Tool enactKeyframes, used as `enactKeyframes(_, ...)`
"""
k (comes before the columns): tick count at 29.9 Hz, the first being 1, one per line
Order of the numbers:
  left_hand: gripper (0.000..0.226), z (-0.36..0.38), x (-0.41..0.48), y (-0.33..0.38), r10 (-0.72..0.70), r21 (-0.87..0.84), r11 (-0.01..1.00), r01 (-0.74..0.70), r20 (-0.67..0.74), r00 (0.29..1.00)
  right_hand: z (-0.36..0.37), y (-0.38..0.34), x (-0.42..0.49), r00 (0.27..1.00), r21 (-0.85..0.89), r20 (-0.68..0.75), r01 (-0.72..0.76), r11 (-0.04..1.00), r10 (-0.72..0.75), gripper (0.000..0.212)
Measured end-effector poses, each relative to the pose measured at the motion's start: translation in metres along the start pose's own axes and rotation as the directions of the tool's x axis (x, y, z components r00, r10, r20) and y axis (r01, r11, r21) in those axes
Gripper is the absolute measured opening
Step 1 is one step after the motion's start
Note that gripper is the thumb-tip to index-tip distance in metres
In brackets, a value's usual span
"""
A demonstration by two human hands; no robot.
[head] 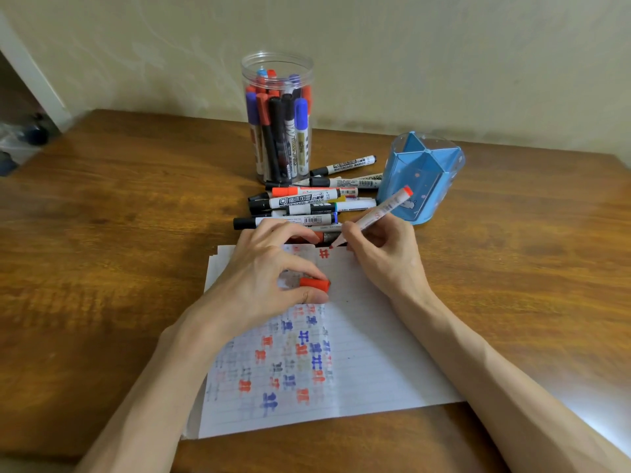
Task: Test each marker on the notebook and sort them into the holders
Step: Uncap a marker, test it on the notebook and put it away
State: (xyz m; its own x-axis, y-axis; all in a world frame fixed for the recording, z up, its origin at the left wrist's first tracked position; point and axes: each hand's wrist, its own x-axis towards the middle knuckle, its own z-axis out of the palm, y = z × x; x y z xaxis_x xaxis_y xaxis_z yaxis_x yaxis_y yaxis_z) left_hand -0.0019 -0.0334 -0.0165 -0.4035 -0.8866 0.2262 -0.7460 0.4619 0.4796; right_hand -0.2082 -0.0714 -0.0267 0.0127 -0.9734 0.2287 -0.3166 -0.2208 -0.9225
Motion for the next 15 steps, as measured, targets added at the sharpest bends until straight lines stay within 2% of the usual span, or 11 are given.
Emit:
enactKeyframes(3, 0.035, 0.0, 0.003, 0.004, 0.027, -0.018, 0.999, -0.03, -0.171, 0.985, -0.004, -0.008, -0.001, 0.997, 0.195, -0.061, -0.032, 0.98, 0.045, 0.011)
enactKeyframes(5, 0.03, -0.002, 0.003, 0.007, -0.056, -0.151, 0.988, 0.017, -0.253, 0.966, -0.008, -0.014, 0.0, 0.997, 0.297, -0.057, -0.04, 0.954, 0.059, 0.007)
enactKeyframes(7, 0.031, -0.004, 0.002, 0.009, -0.155, -0.263, 0.961, 0.082, -0.271, 0.95, -0.013, -0.019, 0.0, 0.997, 0.343, -0.034, -0.059, 0.937, 0.075, 0.007)
enactKeyframes(9, 0.038, -0.004, 0.002, 0.011, -0.213, -0.285, 0.949, 0.133, -0.269, 0.939, -0.018, -0.022, -0.001, 0.997, 0.367, 0.01, -0.074, 0.927, 0.076, 0.004)
enactKeyframes(15, 0.036, -0.004, 0.002, 0.016, -0.259, -0.373, 0.915, 0.156, -0.245, 0.934, -0.02, -0.024, -0.008, 0.993, 0.393, 0.107, -0.09, 0.915, 0.052, 0.008)
